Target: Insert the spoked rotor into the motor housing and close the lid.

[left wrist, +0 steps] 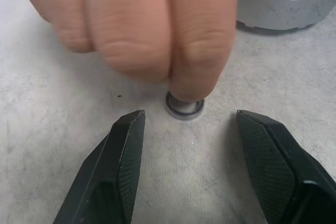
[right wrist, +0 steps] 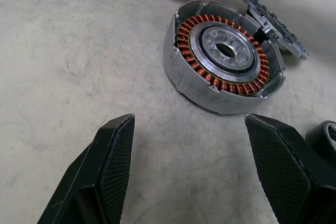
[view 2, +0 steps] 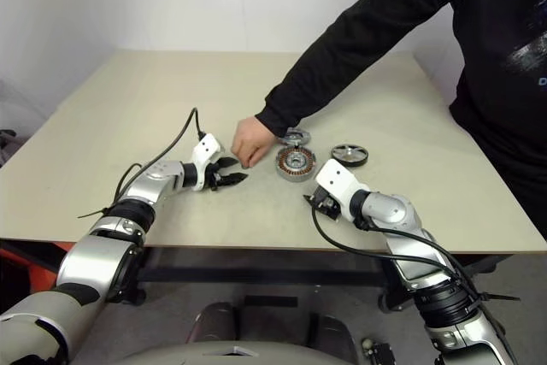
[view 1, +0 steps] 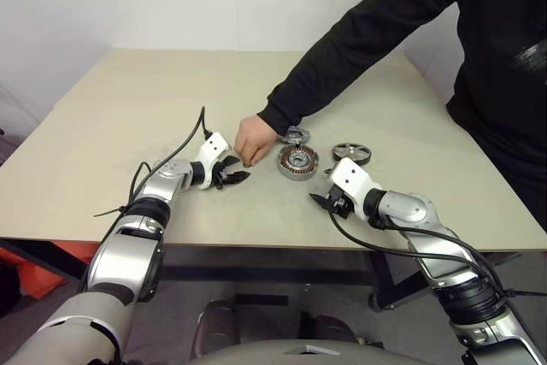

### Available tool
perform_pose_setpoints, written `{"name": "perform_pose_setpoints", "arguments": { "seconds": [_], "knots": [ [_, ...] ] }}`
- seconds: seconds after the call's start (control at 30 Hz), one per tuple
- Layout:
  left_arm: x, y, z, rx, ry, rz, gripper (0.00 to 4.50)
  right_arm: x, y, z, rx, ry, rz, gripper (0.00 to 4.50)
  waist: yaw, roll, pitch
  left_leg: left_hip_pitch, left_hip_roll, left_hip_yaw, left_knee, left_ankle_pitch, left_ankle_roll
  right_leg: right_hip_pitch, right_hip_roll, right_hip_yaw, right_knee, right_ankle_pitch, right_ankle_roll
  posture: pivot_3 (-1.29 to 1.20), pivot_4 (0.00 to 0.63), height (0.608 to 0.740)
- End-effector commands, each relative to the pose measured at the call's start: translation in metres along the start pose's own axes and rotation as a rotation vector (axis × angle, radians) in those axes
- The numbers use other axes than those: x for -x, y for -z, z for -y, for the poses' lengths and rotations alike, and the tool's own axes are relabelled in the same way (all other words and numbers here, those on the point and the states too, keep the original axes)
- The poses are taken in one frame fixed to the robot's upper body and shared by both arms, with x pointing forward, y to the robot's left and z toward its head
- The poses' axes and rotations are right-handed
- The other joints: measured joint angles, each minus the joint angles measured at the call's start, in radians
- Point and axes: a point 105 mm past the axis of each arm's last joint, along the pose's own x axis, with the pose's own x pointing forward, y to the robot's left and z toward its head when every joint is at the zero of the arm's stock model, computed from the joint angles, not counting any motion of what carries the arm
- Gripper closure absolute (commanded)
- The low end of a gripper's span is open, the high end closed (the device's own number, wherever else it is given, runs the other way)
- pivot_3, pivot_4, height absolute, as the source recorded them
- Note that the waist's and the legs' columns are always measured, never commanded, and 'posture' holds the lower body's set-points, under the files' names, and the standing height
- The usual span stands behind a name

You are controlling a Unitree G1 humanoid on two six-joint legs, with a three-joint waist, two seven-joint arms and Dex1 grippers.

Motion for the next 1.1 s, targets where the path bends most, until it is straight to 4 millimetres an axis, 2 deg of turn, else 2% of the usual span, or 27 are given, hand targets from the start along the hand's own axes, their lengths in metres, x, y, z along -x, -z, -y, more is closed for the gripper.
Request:
{"name": "perform_pose_setpoints", "arguments": {
  "seconds": [0.03,0.53,0.8,1.1],
  "knots": [
    [-0.003,-0.011,0.001,-0.038,0.008,0.017,1.56,0.001,-0.007,0.005,0.029,0.018,0.022,1.07,0.0,0.0,0.0,0.0,0.0,0.0,0.0,0.0,0.0,0.0,0.0,0.0,0.0,0.0,0.0,0.0,0.0,0.74],
    [0.002,-0.007,-0.003,-0.017,-0.018,0.034,1.56,0.002,-0.007,0.007,0.043,0.012,0.018,1.07,0.0,0.0,0.0,0.0,0.0,0.0,0.0,0.0,0.0,0.0,0.0,0.0,0.0,0.0,0.0,0.0,0.0,0.74],
    [0.003,-0.004,0.002,-0.007,0.0,0.042,1.56,0.006,-0.006,0.008,0.051,0.007,0.008,1.07,-0.001,0.0,0.0,0.0,0.0,0.0,-0.001,0.0,0.0,0.0,0.0,0.0,0.0,0.0,0.0,0.0,0.0,0.74],
    [-0.003,-0.011,0.011,-0.007,0.039,0.083,1.56,0.001,-0.015,-0.004,0.044,-0.032,0.04,1.07,-0.001,0.0,0.0,0.0,0.0,0.0,-0.001,0.0,0.0,0.0,0.0,0.0,-0.001,-0.001,0.001,0.0,0.0,0.74]
  ]
}}
